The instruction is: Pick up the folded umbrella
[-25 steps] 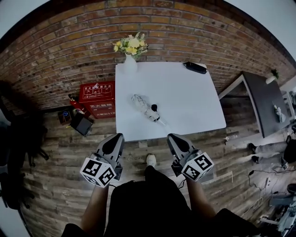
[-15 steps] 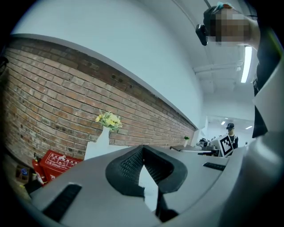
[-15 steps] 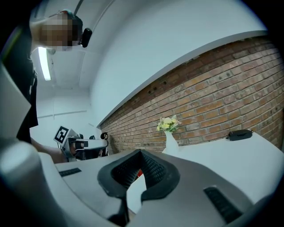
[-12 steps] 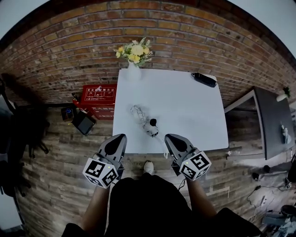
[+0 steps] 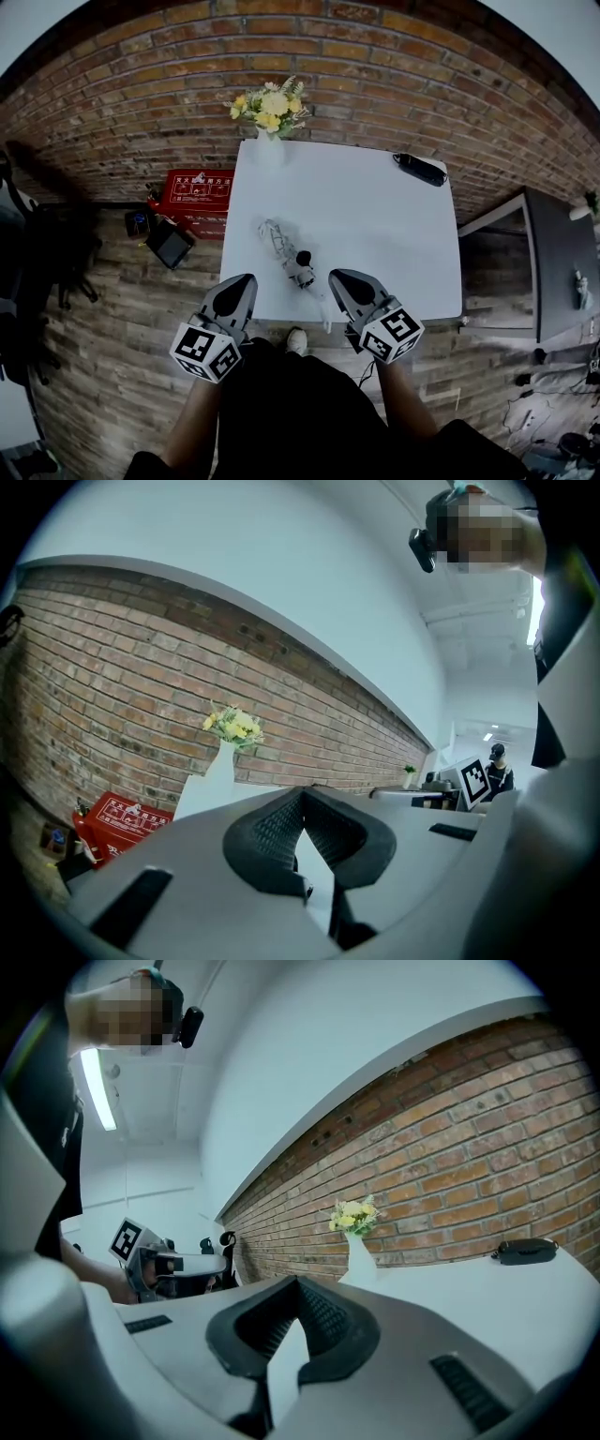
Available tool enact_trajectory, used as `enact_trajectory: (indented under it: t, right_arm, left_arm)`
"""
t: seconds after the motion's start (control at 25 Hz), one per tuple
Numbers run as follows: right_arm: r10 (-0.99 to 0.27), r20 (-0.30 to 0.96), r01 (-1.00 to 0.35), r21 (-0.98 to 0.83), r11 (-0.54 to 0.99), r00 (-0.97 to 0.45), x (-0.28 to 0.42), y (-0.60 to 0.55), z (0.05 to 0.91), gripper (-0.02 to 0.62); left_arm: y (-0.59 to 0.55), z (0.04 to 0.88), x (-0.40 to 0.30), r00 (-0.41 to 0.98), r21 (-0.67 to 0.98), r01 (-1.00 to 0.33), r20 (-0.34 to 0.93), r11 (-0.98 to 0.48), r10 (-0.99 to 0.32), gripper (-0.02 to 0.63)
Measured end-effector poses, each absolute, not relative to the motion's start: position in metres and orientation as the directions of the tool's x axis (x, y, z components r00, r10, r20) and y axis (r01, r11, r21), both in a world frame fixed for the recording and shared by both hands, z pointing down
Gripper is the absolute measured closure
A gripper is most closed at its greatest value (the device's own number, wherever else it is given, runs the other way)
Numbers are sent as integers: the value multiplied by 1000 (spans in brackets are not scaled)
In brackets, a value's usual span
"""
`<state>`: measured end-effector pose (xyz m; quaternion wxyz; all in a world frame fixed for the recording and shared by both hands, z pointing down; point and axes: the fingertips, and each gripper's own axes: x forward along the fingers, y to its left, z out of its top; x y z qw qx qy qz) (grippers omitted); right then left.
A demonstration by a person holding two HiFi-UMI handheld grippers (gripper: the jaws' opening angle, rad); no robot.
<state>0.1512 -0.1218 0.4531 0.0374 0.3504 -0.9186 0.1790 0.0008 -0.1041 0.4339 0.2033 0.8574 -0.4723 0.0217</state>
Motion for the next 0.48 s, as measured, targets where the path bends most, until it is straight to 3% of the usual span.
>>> enact_trajectory:
  t: [0.48]
  right_arm:
    - [-603,250,-653,-303,694,-758,132,-140,477,574]
  left_arm:
    - [-122,443,-5,554,308,-824,264,-475,-790,592]
